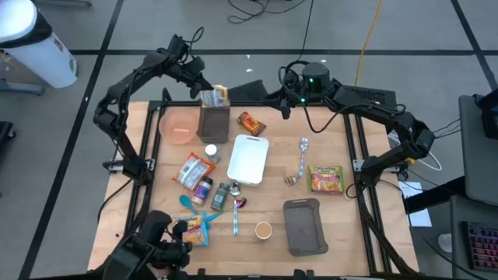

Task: Pick & Place Food Item
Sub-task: Put the yellow noodle pack into the top black bin

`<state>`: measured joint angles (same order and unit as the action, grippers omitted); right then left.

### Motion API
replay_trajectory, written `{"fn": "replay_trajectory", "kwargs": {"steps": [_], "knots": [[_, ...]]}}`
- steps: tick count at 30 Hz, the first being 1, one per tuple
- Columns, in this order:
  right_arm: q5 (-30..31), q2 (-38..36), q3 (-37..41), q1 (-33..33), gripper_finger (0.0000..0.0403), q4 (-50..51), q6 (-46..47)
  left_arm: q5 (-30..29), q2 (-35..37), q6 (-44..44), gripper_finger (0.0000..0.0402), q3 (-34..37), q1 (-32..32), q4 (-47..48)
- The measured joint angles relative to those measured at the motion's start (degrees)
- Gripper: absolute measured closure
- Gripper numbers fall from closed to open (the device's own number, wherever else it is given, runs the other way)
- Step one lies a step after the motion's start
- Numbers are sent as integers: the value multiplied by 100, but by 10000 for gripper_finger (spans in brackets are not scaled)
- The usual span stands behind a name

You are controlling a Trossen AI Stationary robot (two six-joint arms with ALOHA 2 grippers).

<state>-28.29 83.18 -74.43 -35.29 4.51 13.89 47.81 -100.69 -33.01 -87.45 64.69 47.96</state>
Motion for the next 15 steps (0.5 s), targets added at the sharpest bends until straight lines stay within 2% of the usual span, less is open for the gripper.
{"fn": "replay_trajectory", "kwargs": {"steps": [11,15], "knots": [[0,0,0,0,243,0,0,-49,-352,38,399,1,12,-17],[0,0,0,0,243,2,0,-287,-363,-82,399,1,-11,-19]]}}
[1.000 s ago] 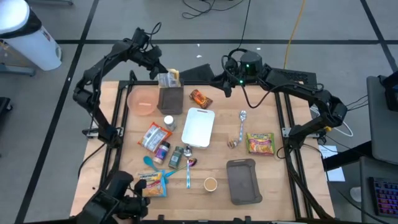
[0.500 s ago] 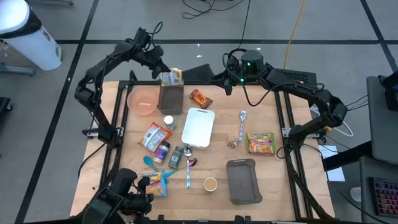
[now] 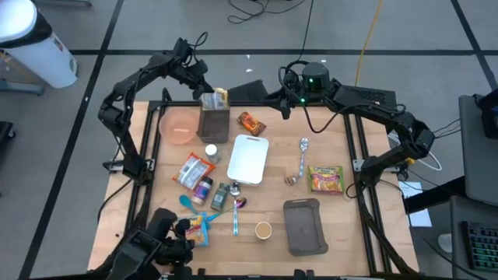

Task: Pick & Place Food Item
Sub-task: Put the yellow noodle pack into the top black bin

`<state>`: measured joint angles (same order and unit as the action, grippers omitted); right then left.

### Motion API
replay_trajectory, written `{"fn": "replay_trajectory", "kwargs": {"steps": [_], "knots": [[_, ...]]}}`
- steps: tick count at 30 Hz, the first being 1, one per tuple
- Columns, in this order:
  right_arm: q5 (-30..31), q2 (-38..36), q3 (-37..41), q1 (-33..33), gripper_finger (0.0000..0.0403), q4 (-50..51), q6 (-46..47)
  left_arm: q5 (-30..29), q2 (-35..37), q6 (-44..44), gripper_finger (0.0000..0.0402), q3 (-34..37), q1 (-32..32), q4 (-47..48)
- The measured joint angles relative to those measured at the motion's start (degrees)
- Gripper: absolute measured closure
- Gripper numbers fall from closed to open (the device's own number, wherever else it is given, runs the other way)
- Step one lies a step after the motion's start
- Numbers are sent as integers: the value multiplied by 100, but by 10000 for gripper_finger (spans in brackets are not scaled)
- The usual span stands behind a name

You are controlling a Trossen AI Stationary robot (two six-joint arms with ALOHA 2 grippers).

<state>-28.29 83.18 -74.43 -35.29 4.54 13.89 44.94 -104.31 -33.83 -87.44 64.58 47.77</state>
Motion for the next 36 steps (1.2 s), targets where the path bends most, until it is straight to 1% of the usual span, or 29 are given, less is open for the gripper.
{"fn": "replay_trajectory", "kwargs": {"steps": [4,14,23,26,31,36], "knots": [[0,0,0,0,243,0,0,-19,0,-28,397,20,0,-39],[0,0,0,0,243,0,0,-34,0,-39,399,357,9,-185],[2,0,0,0,243,0,37,-47,0,147,398,602,33,-768],[2,0,0,0,243,0,39,-47,0,213,393,672,33,-938],[4,0,0,0,243,0,39,-54,0,276,398,816,33,-1083],[150,0,0,0,243,-1,39,-184,0,275,388,855,35,-1134]]}}
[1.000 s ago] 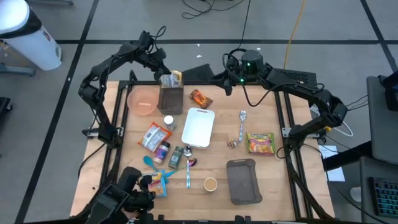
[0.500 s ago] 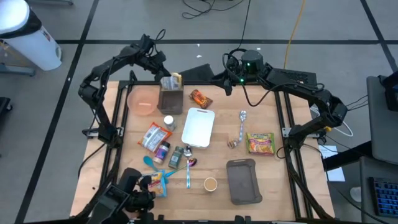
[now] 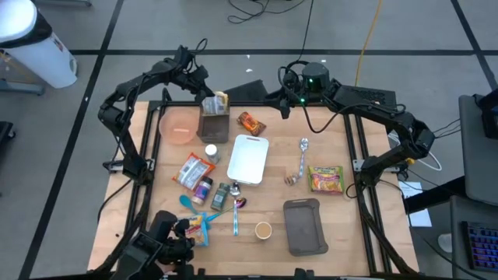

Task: Pick & Place Food Item
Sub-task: Put the yellow noodle pack into the top black bin

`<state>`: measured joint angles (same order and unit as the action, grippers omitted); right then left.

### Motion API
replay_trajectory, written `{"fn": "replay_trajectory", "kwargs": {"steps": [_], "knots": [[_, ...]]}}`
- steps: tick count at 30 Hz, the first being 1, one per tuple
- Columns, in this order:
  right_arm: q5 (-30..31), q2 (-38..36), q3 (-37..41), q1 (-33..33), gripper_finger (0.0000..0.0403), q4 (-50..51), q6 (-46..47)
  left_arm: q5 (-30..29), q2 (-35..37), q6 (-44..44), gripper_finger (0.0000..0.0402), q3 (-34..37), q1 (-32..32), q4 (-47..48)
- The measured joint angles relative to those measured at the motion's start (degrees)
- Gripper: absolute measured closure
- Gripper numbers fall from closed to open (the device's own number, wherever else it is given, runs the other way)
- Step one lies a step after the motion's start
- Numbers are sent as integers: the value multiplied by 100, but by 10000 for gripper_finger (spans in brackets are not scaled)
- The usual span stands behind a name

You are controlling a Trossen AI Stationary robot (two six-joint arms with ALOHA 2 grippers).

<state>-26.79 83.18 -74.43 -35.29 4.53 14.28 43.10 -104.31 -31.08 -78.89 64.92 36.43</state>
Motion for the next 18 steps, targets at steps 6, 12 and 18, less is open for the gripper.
{"fn": "replay_trajectory", "kwargs": {"steps": [6,12,18], "knots": [[3,-2,0,0,243,1,0,-182,0,3,397,0,3,-76],[2,-2,0,0,243,1,0,-490,0,35,362,0,5,-77],[1,-2,0,0,243,1,0,-569,2,135,329,0,5,-93]]}}
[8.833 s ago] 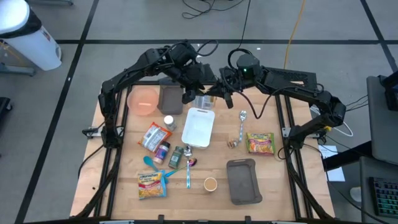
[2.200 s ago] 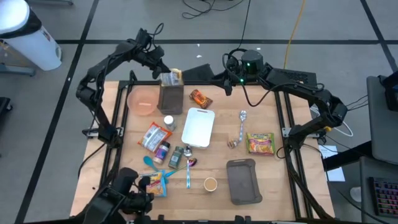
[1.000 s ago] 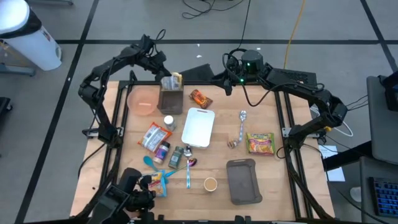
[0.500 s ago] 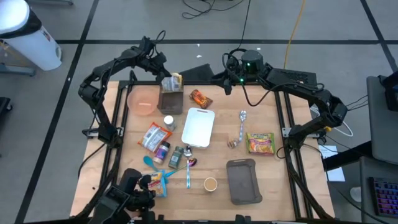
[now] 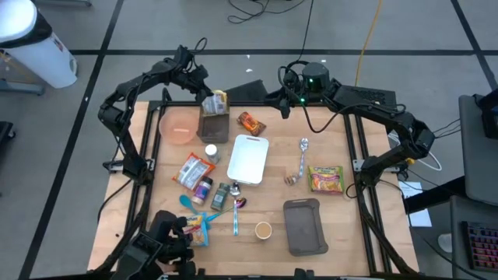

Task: Pick & Place Food Item
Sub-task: Put the yellow noodle pack into the top black bin

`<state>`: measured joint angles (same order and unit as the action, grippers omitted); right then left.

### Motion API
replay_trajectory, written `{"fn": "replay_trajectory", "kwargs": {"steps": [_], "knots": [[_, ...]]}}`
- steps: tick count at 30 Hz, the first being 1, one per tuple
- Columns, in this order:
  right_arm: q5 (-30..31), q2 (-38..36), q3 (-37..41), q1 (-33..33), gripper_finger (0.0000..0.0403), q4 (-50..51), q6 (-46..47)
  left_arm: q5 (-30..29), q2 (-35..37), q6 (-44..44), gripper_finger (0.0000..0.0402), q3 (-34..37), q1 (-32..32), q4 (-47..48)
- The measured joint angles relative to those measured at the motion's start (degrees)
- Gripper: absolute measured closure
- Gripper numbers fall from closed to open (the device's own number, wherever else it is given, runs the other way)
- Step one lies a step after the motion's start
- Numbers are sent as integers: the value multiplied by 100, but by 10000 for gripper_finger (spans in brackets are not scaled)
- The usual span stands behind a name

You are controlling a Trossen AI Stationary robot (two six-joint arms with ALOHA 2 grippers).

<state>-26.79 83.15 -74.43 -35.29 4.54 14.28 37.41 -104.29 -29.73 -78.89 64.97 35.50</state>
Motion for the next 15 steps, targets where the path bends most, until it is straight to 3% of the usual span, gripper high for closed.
{"fn": "replay_trajectory", "kwargs": {"steps": [15], "knots": [[0,0,0,0,243,0,0,6,0,1016,263,-1,0,-735]]}}
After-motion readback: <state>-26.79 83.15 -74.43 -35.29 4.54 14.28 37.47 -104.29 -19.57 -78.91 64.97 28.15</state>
